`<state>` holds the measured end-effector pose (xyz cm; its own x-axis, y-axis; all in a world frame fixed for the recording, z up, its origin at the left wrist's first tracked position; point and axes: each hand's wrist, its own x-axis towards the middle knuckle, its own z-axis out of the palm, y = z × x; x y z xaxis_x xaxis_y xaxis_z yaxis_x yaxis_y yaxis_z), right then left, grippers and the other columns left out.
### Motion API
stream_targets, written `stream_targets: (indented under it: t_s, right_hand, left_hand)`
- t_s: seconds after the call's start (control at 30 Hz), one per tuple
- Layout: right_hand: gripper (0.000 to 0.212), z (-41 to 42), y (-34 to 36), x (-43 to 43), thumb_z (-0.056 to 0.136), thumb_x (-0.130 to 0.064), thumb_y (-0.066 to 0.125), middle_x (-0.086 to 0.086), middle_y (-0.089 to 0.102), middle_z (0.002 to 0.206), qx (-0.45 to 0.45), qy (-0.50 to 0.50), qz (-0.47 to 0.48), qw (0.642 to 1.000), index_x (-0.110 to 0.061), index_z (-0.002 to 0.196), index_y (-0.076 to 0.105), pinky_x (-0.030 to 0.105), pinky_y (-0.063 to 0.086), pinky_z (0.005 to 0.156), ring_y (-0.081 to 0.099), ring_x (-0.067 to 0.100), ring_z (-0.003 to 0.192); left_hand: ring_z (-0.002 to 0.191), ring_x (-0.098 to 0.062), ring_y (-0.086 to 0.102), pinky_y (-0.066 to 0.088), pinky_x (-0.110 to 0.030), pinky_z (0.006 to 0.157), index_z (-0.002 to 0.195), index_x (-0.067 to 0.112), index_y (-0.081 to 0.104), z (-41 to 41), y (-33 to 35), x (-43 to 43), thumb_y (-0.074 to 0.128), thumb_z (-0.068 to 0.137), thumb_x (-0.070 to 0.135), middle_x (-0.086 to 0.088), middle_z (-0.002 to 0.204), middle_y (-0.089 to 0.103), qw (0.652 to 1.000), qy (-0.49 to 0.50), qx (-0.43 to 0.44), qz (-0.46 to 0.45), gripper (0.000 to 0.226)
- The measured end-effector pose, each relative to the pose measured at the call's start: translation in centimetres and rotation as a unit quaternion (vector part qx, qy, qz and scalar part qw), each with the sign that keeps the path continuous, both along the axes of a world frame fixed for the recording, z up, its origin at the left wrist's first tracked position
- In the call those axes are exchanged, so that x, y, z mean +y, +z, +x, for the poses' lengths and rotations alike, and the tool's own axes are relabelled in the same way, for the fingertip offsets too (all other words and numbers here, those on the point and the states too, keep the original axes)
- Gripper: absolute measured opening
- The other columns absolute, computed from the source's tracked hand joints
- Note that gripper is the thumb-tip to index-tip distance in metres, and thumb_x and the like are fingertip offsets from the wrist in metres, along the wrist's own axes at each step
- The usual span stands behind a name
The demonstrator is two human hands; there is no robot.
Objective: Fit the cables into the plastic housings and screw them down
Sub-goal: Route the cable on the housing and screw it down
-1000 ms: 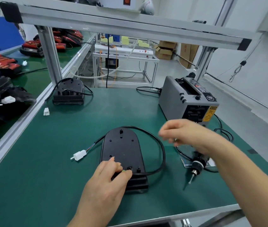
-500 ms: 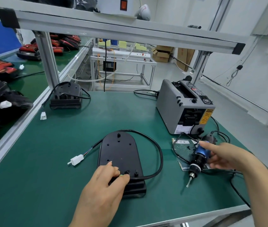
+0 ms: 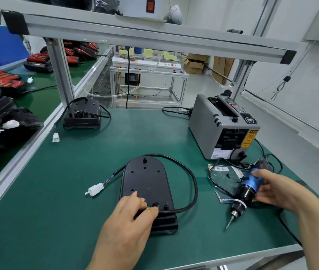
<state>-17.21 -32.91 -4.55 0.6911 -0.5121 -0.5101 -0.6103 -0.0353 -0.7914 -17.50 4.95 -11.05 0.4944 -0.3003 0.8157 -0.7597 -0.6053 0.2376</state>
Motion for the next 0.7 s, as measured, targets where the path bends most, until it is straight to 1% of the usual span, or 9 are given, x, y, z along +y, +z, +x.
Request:
stream_targets:
  t_s: [0.07,0.23,0.3,0.37,0.4,0.47,0.53,0.63,0.7]
  right_hand:
    - [0.031,-0.3,-0.2,-0.2,0.087,-0.029,0.06,0.016,0.065,0.062,-0.013,-0.006,0.028,0.999,0.001,0.093,0.058,0.025,0.054,0.044,0.065,0.025,0.049]
    - [0.028,-1.0,0.1,-0.1,0.087,-0.031,0.056,0.015,0.065,0.08,-0.091,-0.018,0.108,0.99,-0.006,0.1,0.057,0.025,0.056,0.048,0.066,0.021,0.054]
    - [0.026,-1.0,0.3,0.3,0.088,-0.034,0.052,0.01,0.063,0.076,-0.149,-0.035,0.155,0.976,-0.01,0.098,0.056,0.023,0.056,0.049,0.06,0.019,0.054]
    - [0.022,-0.8,0.7,1.0,0.089,-0.036,0.051,0.004,0.061,0.073,-0.229,-0.06,0.206,0.95,-0.016,0.097,0.052,0.021,0.054,0.05,0.05,0.017,0.059]
    - [0.02,-0.7,1.0,1.5,0.089,-0.036,0.051,0.002,0.06,0.072,-0.268,-0.078,0.219,0.935,-0.018,0.096,0.051,0.022,0.054,0.052,0.05,0.016,0.061]
    - [0.023,-0.3,1.8,2.4,0.087,-0.037,0.052,0.003,0.056,0.078,-0.336,-0.122,0.233,0.904,-0.017,0.098,0.049,0.028,0.057,0.06,0.058,0.016,0.064]
    - [0.036,0.1,2.3,3.3,0.085,-0.041,0.054,0.009,0.056,0.083,-0.393,-0.148,0.257,0.871,-0.01,0.101,0.049,0.03,0.059,0.061,0.066,0.02,0.066]
    - [0.053,0.6,2.8,4.3,0.082,-0.042,0.057,0.012,0.061,0.088,-0.451,-0.181,0.294,0.823,-0.006,0.118,0.045,0.031,0.059,0.066,0.071,0.027,0.081]
    - [0.052,1.0,3.3,4.9,0.083,-0.039,0.057,0.014,0.067,0.087,-0.484,-0.203,0.319,0.789,-0.008,0.122,0.045,0.035,0.059,0.073,0.07,0.032,0.09]
  left_hand:
    - [0.078,-0.019,0.051,0.05,-0.034,0.092,0.094,0.019,0.056,0.0,0.0,0.0,0.055,0.085,0.012,0.001,0.086,0.044,1.0,-0.001,-0.001,0.002,0.012]
    - [0.079,-0.018,0.052,0.05,-0.033,0.091,0.094,0.019,0.056,0.0,0.1,0.0,0.056,0.084,0.011,0.002,0.086,0.042,1.0,0.001,-0.001,0.001,0.014]
    - [0.079,-0.018,0.051,0.05,-0.034,0.092,0.094,0.019,0.056,0.0,0.1,-0.1,0.058,0.082,0.009,0.001,0.087,0.042,1.0,0.0,-0.003,-0.001,0.016]
    - [0.079,-0.018,0.05,0.052,-0.035,0.09,0.094,0.019,0.056,0.0,0.1,-0.1,0.063,0.079,0.005,0.001,0.086,0.042,1.0,0.001,-0.002,-0.001,0.022]
    - [0.079,-0.018,0.051,0.053,-0.035,0.089,0.094,0.019,0.056,-0.1,0.1,-0.1,0.066,0.076,0.003,0.001,0.086,0.042,1.0,0.002,-0.001,0.001,0.026]
    - [0.08,-0.018,0.051,0.054,-0.036,0.087,0.093,0.019,0.056,-0.1,0.1,-0.1,0.071,0.072,-0.002,0.002,0.086,0.042,1.0,0.003,0.001,0.005,0.033]
    - [0.08,-0.018,0.052,0.054,-0.037,0.087,0.093,0.019,0.057,0.0,0.0,-0.1,0.076,0.069,-0.006,0.001,0.086,0.042,1.0,0.005,0.004,0.006,0.04]
    - [0.079,-0.018,0.05,0.053,-0.037,0.089,0.093,0.019,0.056,0.0,0.0,-0.1,0.071,0.073,-0.002,0.001,0.086,0.042,1.0,0.003,0.0,0.002,0.033]
    - [0.078,-0.019,0.05,0.052,-0.034,0.09,0.094,0.019,0.055,0.0,0.1,0.0,0.063,0.08,0.004,0.001,0.086,0.041,1.0,0.0,0.001,0.003,0.022]
